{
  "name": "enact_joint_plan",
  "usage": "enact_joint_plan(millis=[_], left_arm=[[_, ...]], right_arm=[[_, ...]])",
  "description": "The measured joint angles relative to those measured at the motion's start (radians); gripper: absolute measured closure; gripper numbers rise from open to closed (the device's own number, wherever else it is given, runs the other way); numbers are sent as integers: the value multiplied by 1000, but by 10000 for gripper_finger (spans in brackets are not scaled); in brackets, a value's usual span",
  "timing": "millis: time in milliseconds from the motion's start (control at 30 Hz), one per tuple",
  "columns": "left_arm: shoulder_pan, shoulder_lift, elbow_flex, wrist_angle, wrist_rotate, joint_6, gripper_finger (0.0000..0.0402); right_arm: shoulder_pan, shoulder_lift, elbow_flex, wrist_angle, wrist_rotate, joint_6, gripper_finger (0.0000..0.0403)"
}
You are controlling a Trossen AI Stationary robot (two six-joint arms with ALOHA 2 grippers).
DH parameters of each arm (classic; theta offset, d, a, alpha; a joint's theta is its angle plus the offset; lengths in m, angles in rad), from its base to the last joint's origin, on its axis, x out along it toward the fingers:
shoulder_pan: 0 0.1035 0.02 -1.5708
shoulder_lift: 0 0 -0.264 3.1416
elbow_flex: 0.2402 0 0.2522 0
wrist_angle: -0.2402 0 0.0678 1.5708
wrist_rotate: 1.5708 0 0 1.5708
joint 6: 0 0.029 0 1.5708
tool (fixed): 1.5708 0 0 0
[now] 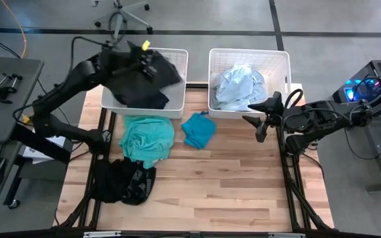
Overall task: Sort clothes
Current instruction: Put the black pants into the left white bin
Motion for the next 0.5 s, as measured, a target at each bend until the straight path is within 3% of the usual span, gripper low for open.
enact_joint_plan(millis=[233,500], left_arm=[[144,77,-10,-60,-48,75,381],[331,222,-11,-175,124,76,261]], right_arm=[[0,0,0,0,37,128,194],[0,2,0,0,106,279,194]])
